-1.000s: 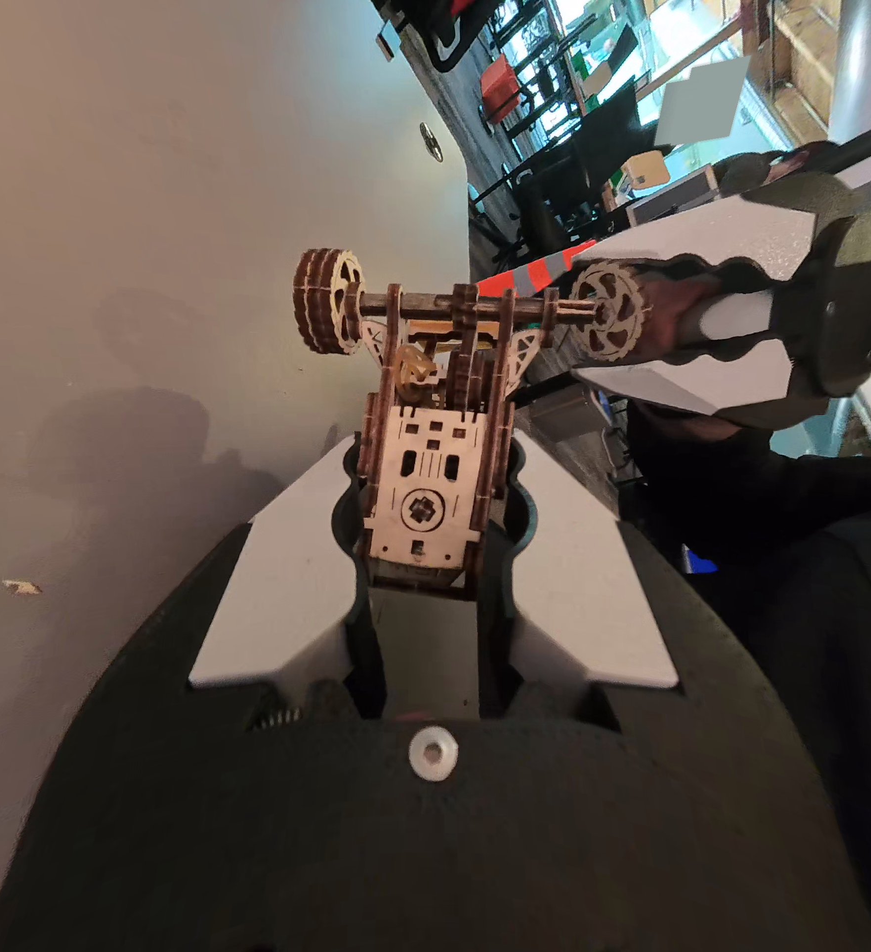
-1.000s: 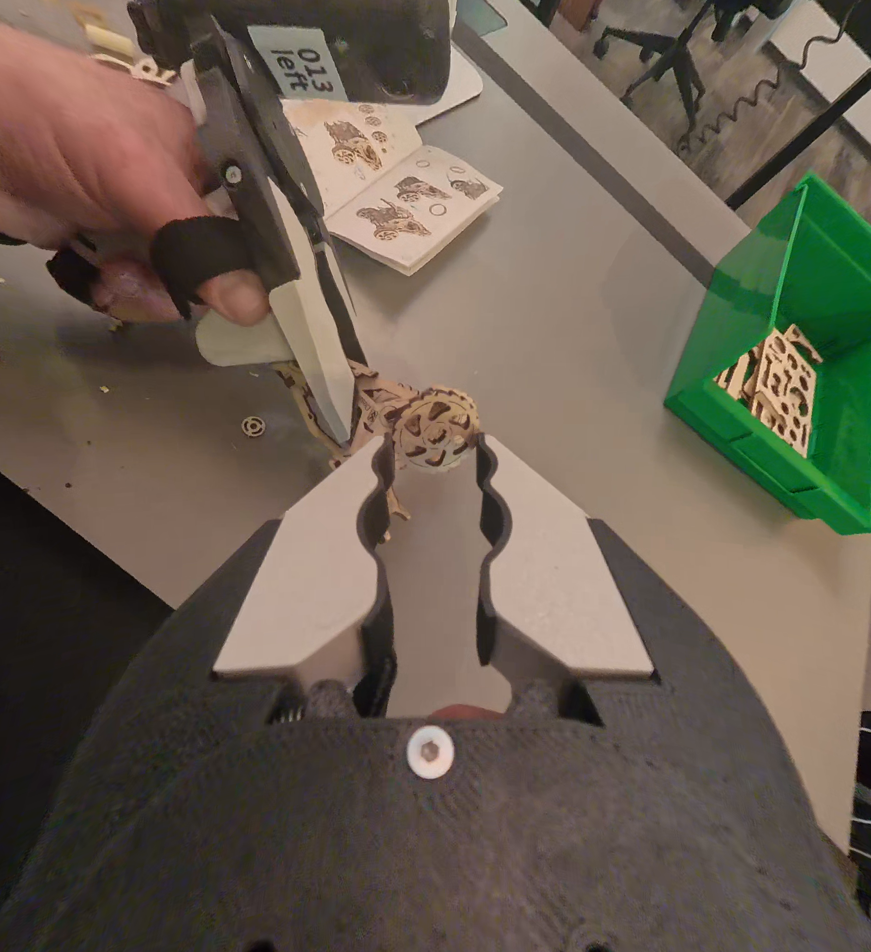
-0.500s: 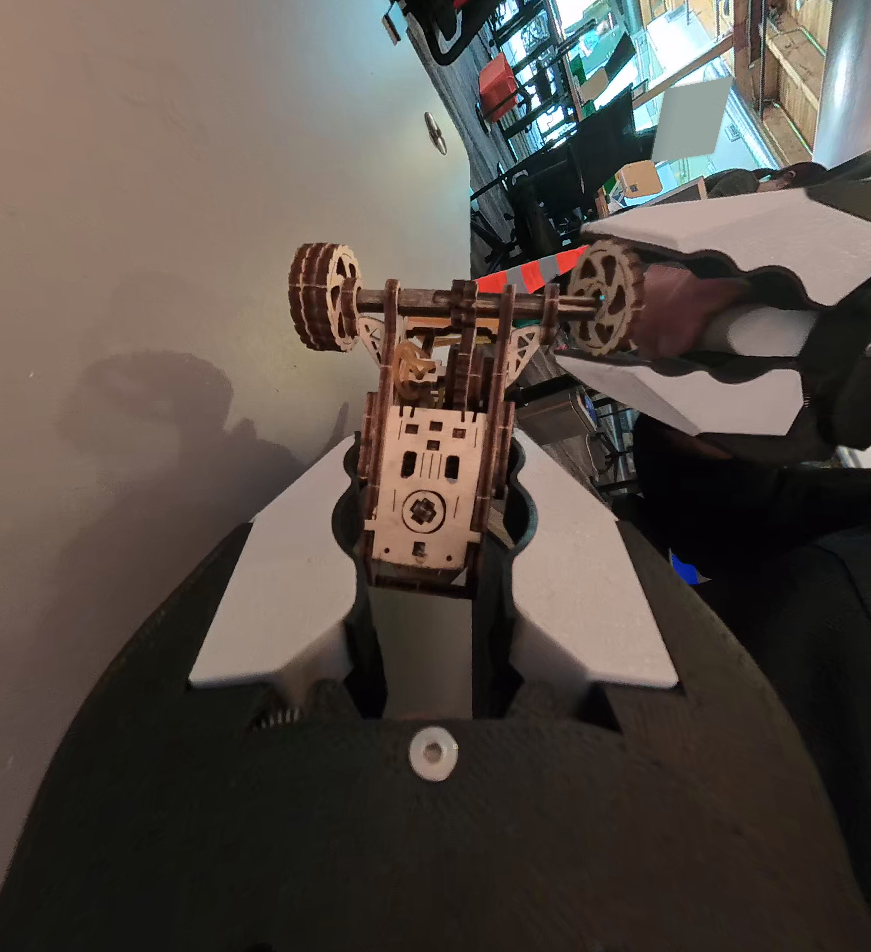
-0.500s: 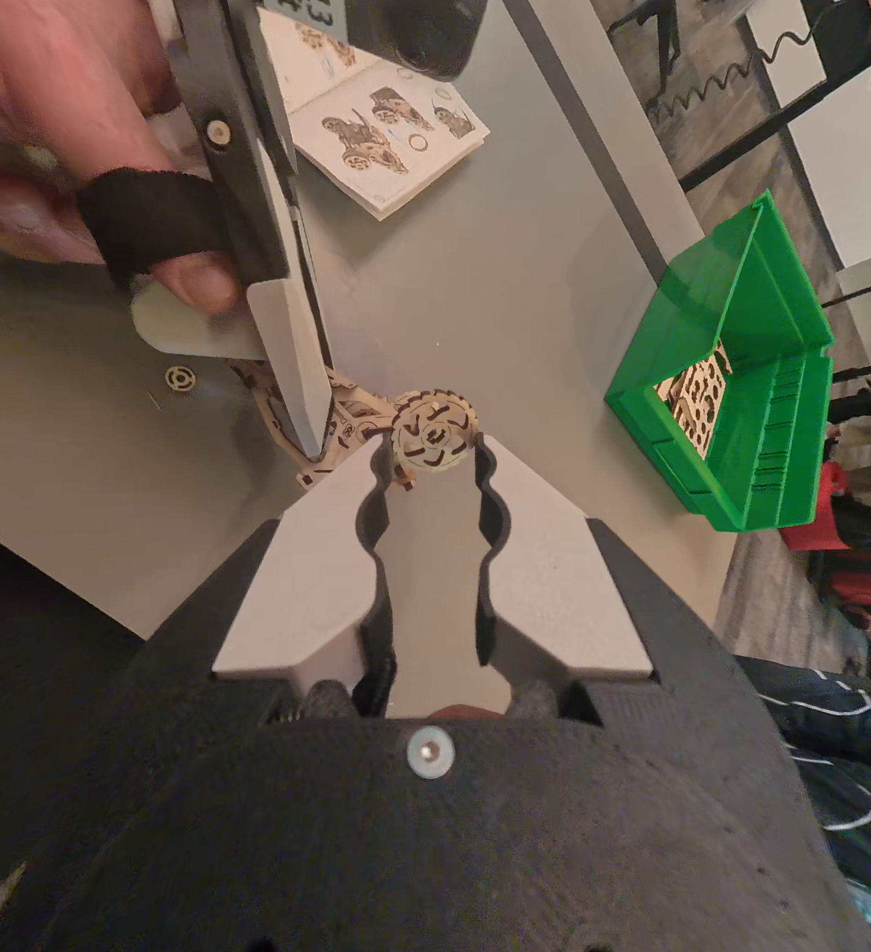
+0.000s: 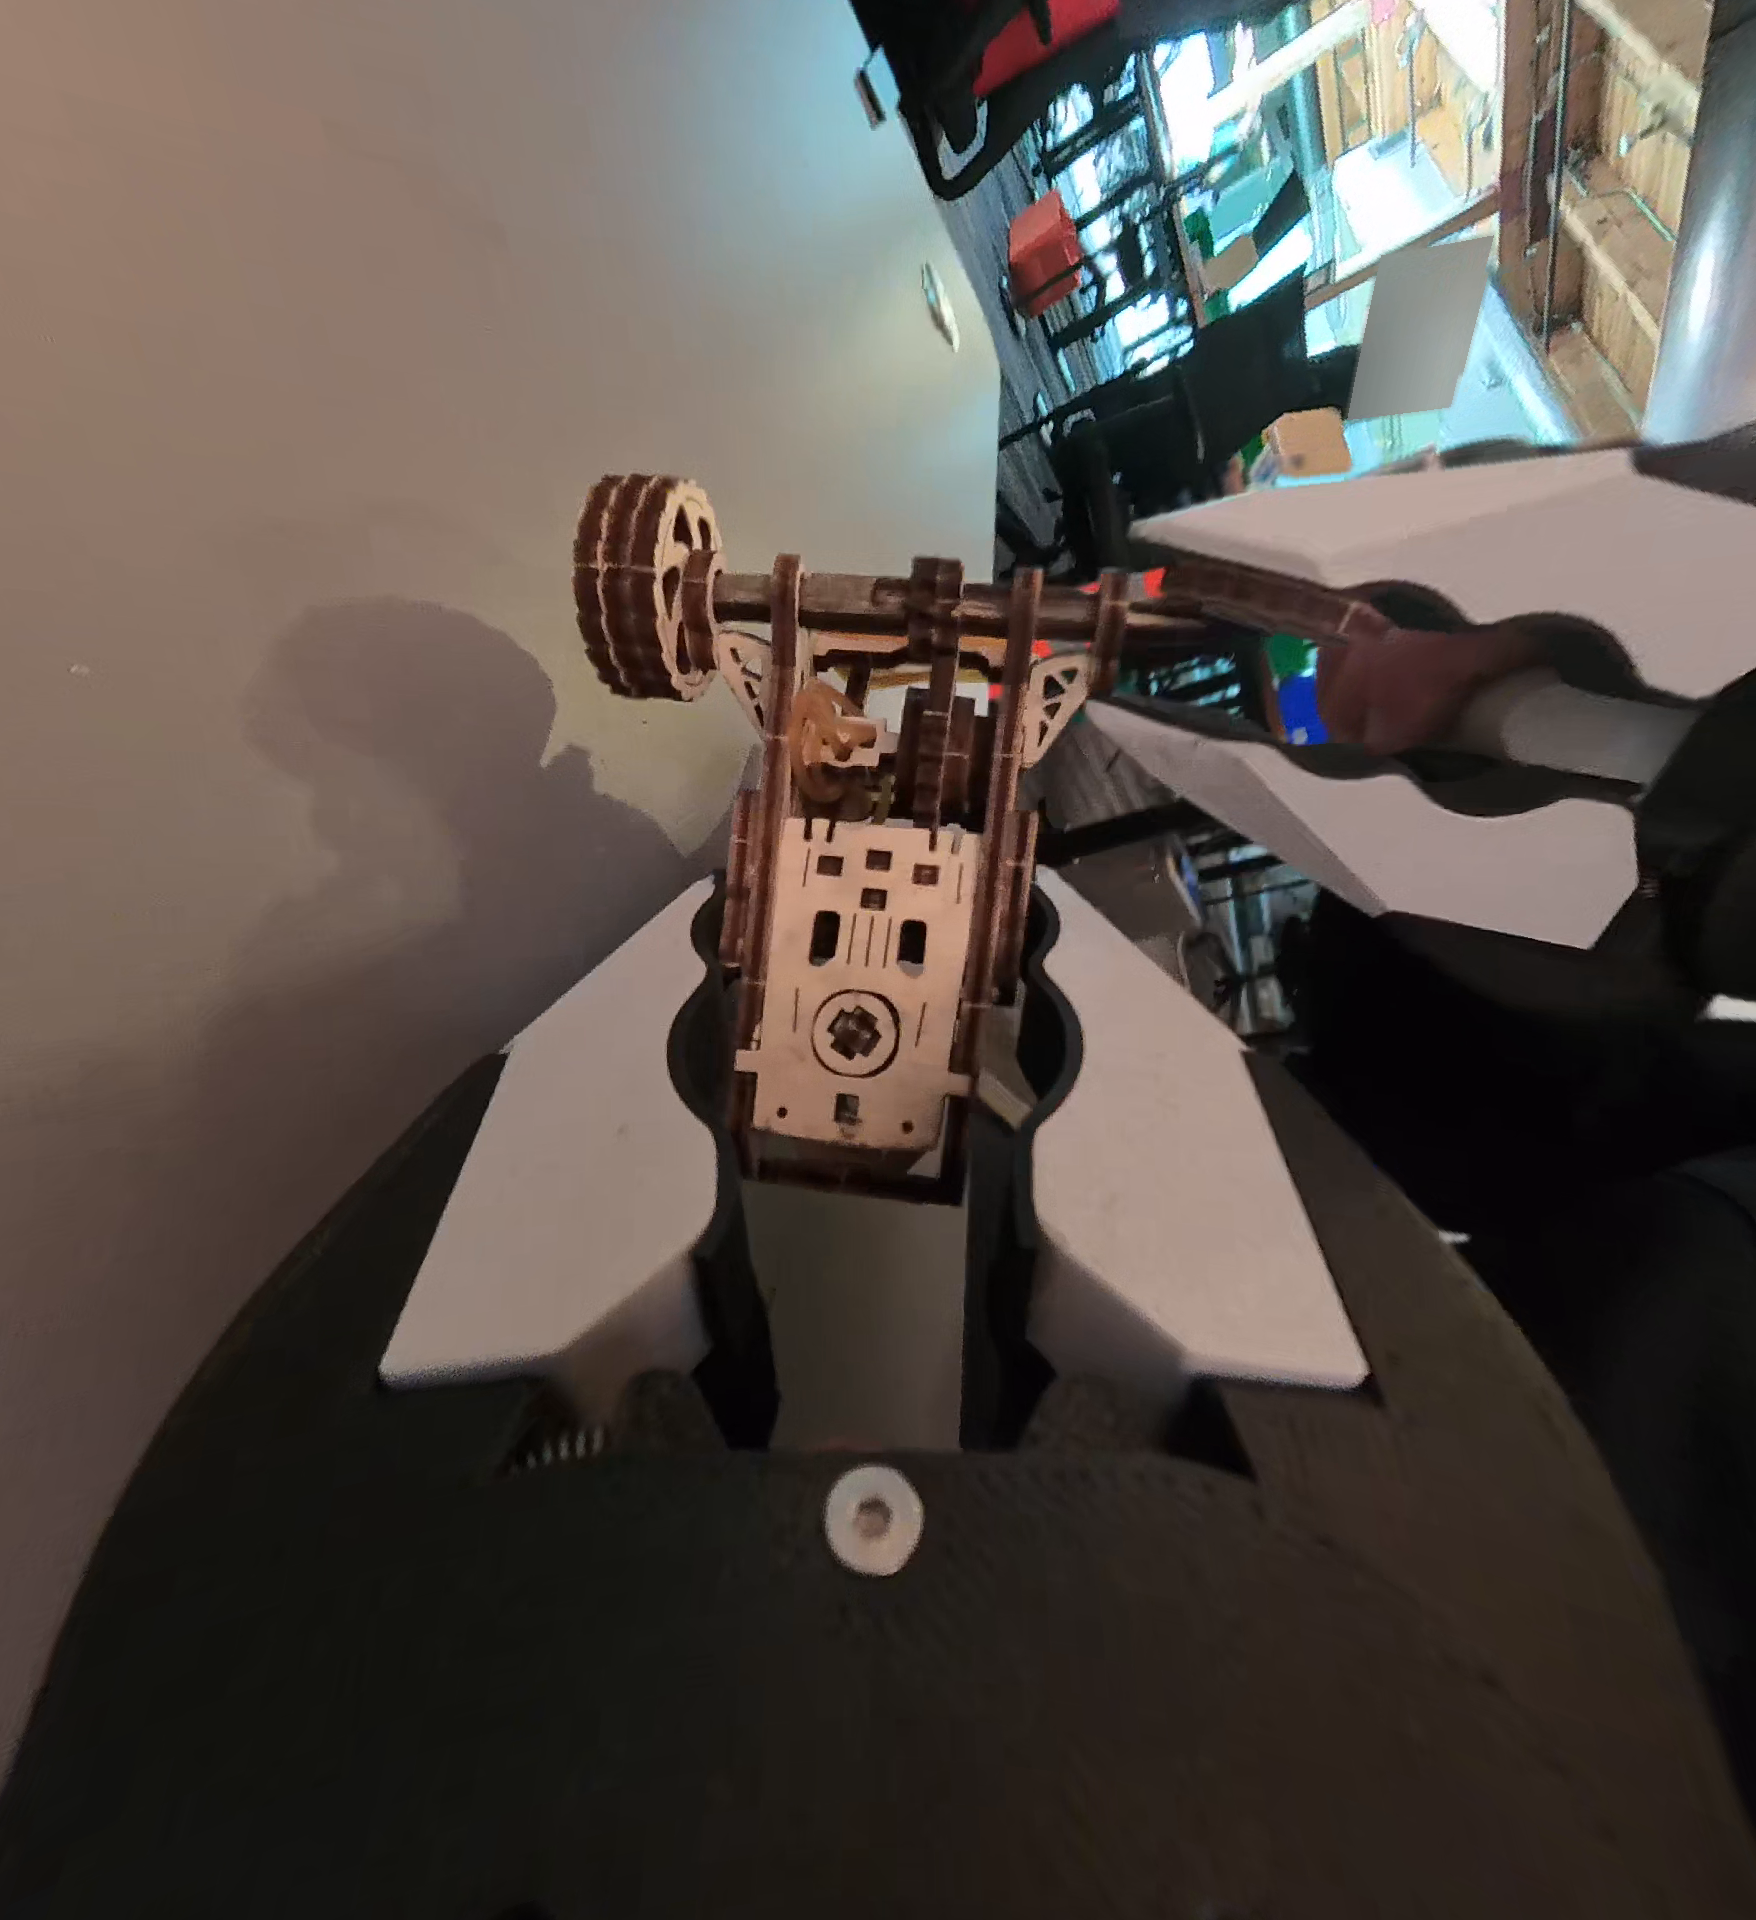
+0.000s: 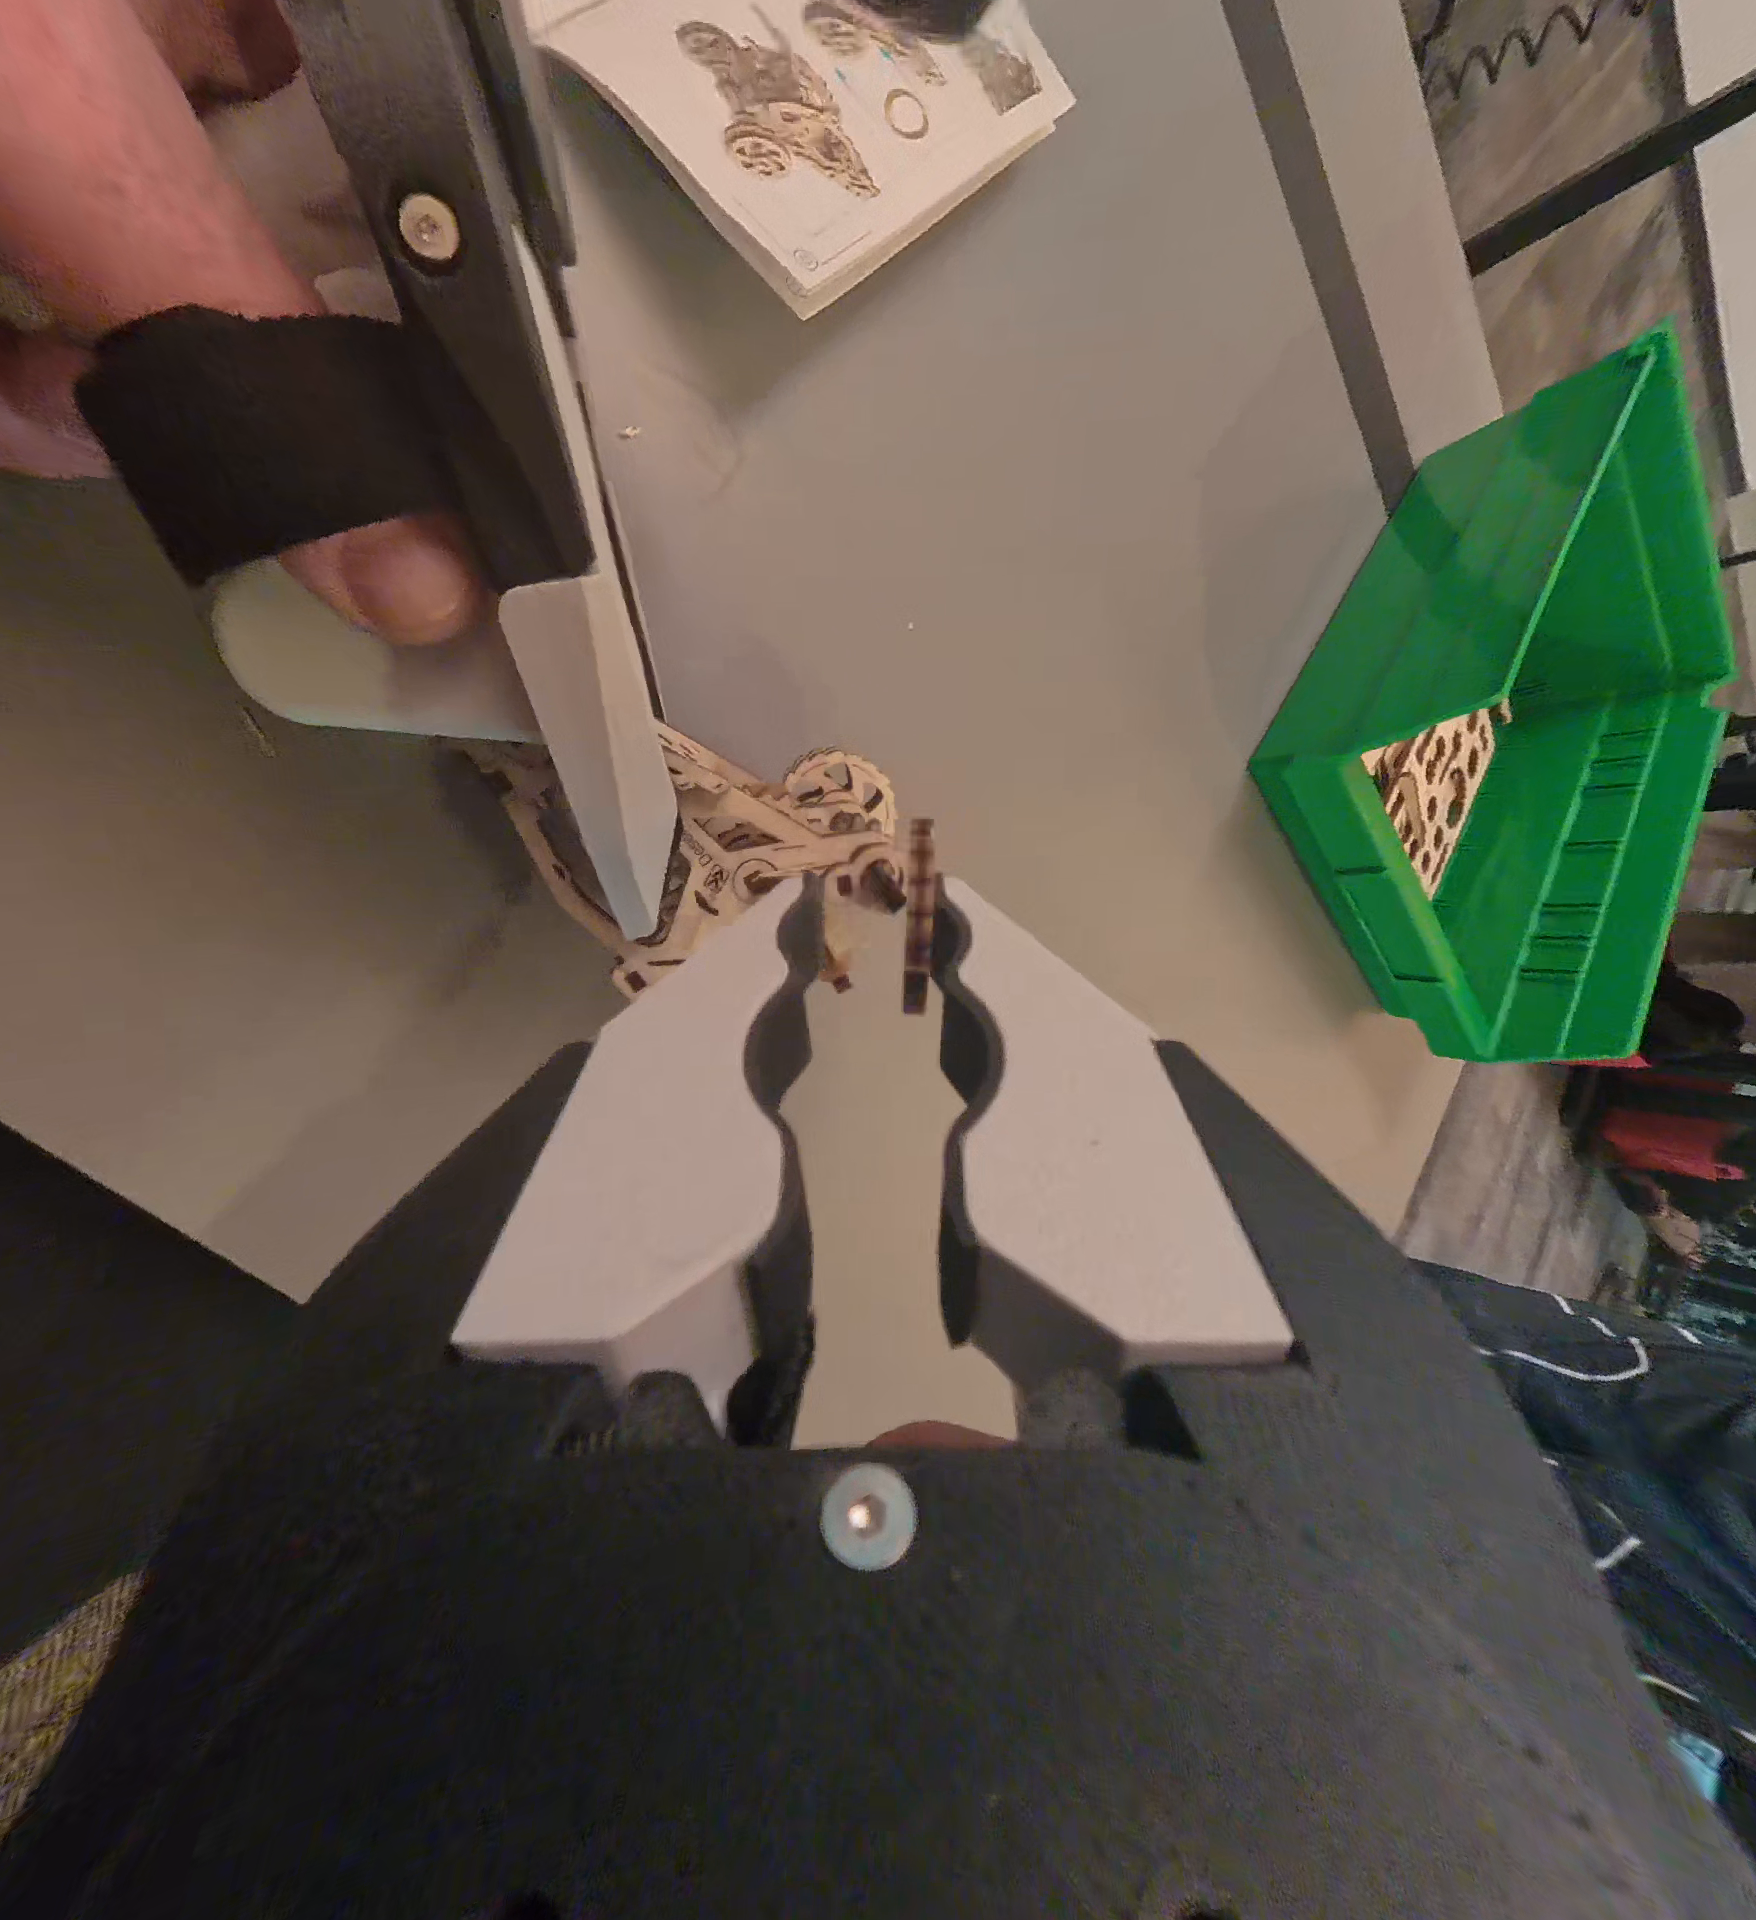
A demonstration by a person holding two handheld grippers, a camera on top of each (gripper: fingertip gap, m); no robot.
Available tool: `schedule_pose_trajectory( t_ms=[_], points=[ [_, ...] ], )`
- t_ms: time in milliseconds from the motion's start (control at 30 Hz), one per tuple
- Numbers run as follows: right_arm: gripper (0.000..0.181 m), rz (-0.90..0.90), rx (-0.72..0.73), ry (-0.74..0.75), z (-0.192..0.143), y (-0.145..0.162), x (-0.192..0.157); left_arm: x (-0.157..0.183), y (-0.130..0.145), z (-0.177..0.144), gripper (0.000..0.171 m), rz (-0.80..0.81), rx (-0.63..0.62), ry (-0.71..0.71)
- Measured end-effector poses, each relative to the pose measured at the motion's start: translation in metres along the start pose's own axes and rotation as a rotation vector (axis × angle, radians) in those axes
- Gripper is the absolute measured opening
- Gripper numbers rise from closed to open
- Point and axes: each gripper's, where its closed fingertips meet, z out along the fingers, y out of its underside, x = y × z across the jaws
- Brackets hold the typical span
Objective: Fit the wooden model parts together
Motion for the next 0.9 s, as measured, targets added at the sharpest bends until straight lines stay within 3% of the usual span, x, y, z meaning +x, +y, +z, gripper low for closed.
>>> schedule_pose_trajectory(
  t_ms=[167, 367, 467, 600, 900],
  points=[
    [0.018, 0.033, 0.028, 0.008, 0.003, 0.003, 0.002, -0.002, -0.002, 0.000, 0.050, -0.019, 0.023, -0.007],
    [0.015, 0.266, 0.171, -0.145, -0.002, 0.001, 0.006, 0.006, -0.005, 0.000, 0.050, -0.080, 0.038, 0.065],
    [0.001, 0.372, 0.250, -0.214, -0.010, -0.003, 0.014, 0.010, -0.005, -0.004, 0.050, -0.156, 0.003, 0.135],
    [0.001, 0.413, 0.258, -0.278, 0.000, 0.003, 0.014, 0.002, -0.009, -0.013, 0.050, -0.265, 0.007, 0.175],
    [0.001, 0.625, 0.363, -0.508, 0.007, -0.004, 0.006, -0.013, -0.019, -0.028, 0.079, -0.135, 0.039, 0.008]
  ],
)
